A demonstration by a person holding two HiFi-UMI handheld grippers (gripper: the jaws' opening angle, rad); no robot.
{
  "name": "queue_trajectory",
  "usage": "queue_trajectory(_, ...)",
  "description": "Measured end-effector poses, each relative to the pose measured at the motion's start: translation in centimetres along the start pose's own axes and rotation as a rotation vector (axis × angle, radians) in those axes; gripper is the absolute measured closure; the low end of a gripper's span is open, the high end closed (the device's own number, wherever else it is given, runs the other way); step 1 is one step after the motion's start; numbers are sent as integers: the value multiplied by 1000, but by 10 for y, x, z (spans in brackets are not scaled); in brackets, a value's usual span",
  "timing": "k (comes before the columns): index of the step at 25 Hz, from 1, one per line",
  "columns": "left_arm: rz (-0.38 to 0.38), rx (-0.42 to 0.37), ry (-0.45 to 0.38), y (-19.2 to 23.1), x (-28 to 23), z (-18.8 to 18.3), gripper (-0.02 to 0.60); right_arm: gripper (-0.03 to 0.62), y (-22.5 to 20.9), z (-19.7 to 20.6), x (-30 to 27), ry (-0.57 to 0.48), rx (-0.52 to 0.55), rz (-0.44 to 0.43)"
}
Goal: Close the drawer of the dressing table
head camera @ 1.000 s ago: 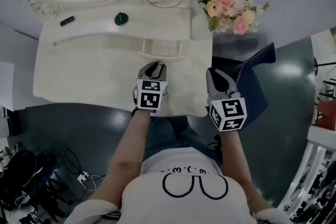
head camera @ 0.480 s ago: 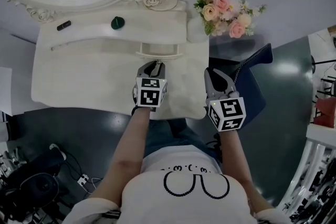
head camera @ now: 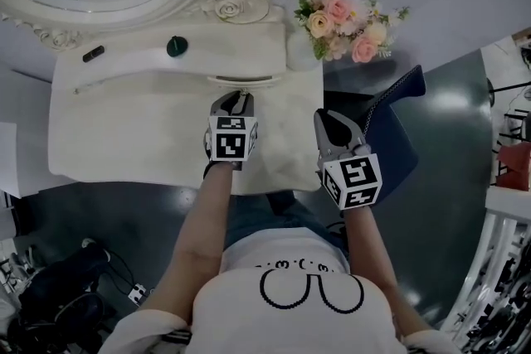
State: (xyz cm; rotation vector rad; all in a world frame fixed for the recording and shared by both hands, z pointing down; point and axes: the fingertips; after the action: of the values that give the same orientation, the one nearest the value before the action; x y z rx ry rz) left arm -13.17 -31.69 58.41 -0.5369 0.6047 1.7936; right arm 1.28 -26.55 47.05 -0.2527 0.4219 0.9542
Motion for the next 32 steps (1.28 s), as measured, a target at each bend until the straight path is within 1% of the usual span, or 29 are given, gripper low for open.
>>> queue_trajectory(12, 3, -5, -9, 7, -20, -17, 495, 594, -6, -4, 4, -7, -6, 32)
queue_trajectory(18, 5, -10, -3, 8, -23, -20, 495, 594, -4, -3, 4, -8, -7, 29)
queue_trajectory(26, -8, 4, -2, 8, -23, -20, 488, 594, 2, -8, 2, -19, -2, 16)
queue_trajectory(27, -9, 4, 3, 7, -22, -20, 476, 594, 3, -9, 3, -20, 0, 14)
queue_trajectory(30, 8, 7, 6, 1, -17, -21, 403, 594, 4, -10, 5, -23, 0, 14)
queue_trajectory(32, 16, 13, -4, -2, -13, -23, 390, 594, 5, -11, 6, -28, 0, 14)
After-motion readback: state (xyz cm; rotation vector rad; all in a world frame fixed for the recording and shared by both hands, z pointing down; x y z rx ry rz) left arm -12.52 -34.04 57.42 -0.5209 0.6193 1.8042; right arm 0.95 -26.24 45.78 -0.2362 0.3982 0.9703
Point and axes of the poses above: the fingertips, and each gripper's own axes: x backward along the fingers, y to its left, z out of its underside, and after that the axes turned 3 degrees about -z, right-handed
